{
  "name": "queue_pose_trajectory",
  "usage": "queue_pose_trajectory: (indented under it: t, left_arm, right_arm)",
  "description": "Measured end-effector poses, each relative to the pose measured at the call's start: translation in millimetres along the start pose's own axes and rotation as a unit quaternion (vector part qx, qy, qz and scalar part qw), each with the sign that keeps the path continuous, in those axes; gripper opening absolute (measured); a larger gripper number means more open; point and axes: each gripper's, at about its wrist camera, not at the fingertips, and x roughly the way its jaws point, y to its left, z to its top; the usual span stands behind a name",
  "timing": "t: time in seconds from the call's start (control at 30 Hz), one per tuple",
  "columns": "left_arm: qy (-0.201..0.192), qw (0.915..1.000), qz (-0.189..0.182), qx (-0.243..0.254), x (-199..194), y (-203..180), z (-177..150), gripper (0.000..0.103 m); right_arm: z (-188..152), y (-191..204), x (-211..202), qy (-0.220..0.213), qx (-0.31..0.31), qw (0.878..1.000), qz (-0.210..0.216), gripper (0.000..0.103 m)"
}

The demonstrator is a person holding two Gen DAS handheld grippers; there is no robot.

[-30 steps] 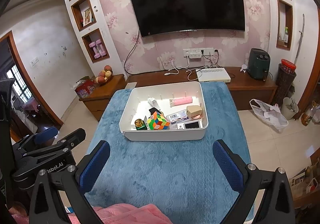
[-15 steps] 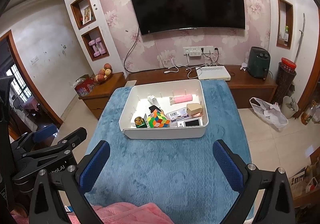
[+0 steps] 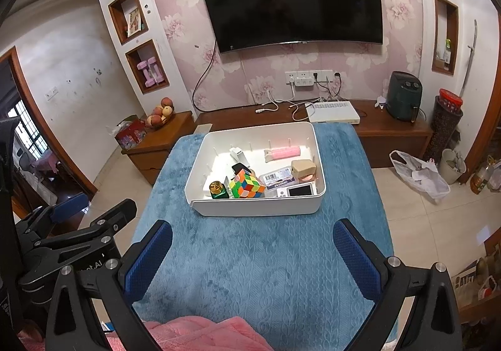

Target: Organize rigid objects

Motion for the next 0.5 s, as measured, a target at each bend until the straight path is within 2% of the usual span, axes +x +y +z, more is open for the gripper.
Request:
queue_pose_trajectory:
  t: [0.5]
  left_arm:
    - [0.009, 0.9998, -0.016, 0.006, 5.7, 3.9, 1.6, 0.087]
  right_arm:
    - [-3.1, 4.5, 3.1, 0.014, 0.004, 1.0, -0.014, 0.103]
